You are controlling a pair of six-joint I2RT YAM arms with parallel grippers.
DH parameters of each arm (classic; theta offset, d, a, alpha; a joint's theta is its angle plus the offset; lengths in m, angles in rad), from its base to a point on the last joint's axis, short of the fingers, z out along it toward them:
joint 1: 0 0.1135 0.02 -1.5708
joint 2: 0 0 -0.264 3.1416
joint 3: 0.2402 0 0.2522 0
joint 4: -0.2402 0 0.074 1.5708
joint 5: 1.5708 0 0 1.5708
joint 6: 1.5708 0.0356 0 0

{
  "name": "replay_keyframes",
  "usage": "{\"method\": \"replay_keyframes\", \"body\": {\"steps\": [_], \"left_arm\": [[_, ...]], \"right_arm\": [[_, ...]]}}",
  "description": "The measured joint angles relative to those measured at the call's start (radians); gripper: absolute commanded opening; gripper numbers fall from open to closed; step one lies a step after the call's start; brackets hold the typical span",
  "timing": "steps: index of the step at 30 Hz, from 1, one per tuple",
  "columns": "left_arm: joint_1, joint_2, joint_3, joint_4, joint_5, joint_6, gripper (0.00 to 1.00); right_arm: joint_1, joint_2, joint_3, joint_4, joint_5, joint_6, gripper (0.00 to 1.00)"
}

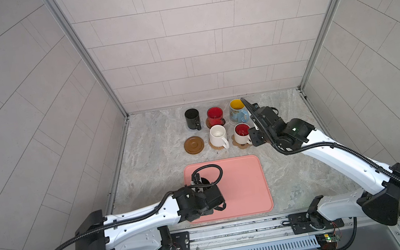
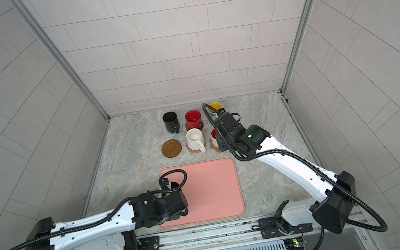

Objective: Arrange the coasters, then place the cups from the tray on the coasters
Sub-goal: 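Close the left gripper on the black mug's rim, then lift the black mug and carry it toward the brown round coaster with the left gripper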

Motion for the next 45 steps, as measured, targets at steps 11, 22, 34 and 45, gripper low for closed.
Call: {"method": "replay_keyframes", "body": {"steps": [11, 22, 34, 45], "left_arm": [[0.0, 0.01, 0.001, 0.012, -0.038, 0.04, 0.12], [0.0, -0.065, 0.001, 0.027, -0.1, 0.043, 0.11], [0.005, -0.084, 0.002, 0.031, -0.217, 0.053, 0.11], [0.131, -0.063, 0.029, 0.059, -0.246, 0.093, 0.11]], "right_arm": [[0.0, 0.0, 0.0, 0.0, 0.0, 0.01, 0.51], [-0.001, 0.0, -0.029, 0.0, -0.005, 0.034, 0.51], [-0.001, -0.003, -0.033, 0.0, -0.009, 0.044, 0.51], [-0.001, -0.03, -0.055, 0.0, -0.013, 0.052, 0.51]]}}
